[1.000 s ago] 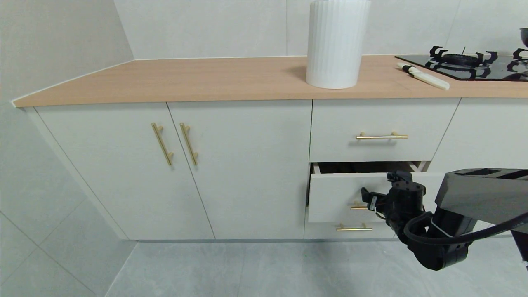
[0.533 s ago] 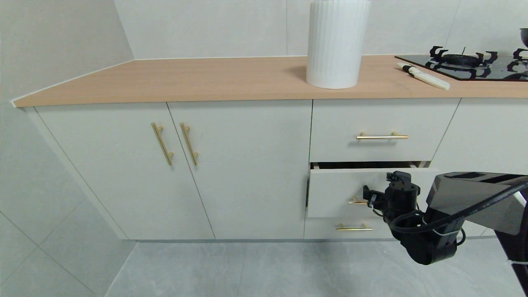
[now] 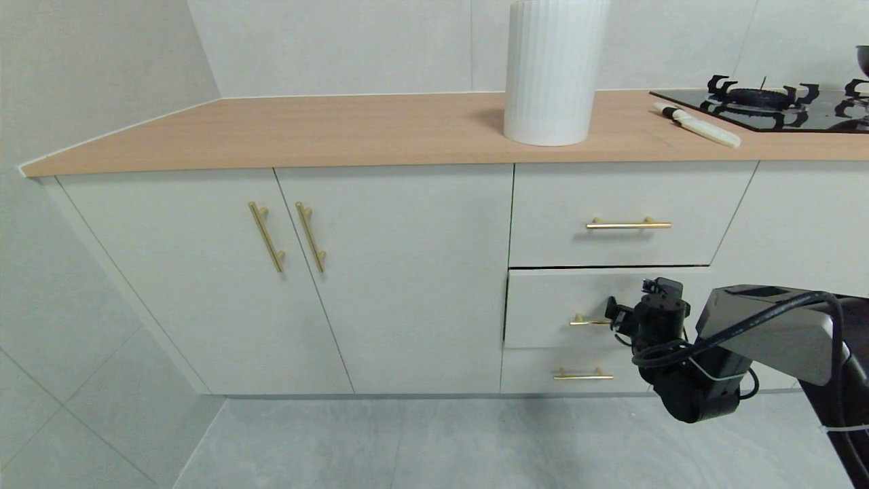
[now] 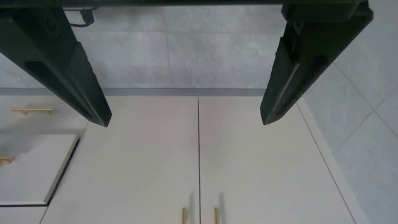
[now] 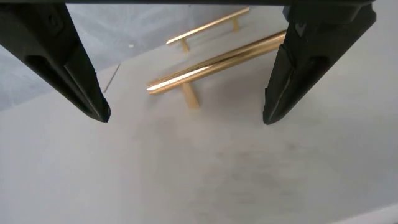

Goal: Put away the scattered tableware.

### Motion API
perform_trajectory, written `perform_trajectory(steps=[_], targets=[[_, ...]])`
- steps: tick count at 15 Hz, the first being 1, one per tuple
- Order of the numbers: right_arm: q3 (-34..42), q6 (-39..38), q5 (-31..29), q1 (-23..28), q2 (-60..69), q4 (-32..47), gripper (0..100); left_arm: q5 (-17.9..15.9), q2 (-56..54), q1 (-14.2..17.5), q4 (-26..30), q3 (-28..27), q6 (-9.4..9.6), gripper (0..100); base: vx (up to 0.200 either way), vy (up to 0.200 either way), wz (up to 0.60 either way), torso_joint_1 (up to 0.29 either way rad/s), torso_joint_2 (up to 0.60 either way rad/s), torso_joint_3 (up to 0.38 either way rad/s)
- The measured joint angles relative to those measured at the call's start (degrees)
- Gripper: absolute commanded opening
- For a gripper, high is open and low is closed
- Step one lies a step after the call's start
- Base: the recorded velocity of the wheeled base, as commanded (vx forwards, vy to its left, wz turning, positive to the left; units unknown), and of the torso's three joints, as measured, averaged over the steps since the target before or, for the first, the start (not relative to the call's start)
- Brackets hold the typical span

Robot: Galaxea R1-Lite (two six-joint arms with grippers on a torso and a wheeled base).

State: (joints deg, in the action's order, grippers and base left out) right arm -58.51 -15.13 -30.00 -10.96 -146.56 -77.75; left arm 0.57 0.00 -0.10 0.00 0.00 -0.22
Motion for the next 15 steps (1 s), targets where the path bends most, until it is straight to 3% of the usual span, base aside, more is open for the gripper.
perform_trajectory(steps=[9, 15], targets=[[-7.39, 0.63, -2.07, 1.1, -3.17, 0.29, 100, 0.0, 0.0, 0.0, 0.0, 0.0, -0.02, 100, 0.0, 0.0, 0.0, 0.0, 0.0, 0.0], [-4.71, 0.62, -1.67, 1.18, -2.07, -0.28, 100, 0.02, 0.0, 0.0, 0.0, 0.0, -0.02, 100, 0.0, 0.0, 0.0, 0.0, 0.0, 0.0]])
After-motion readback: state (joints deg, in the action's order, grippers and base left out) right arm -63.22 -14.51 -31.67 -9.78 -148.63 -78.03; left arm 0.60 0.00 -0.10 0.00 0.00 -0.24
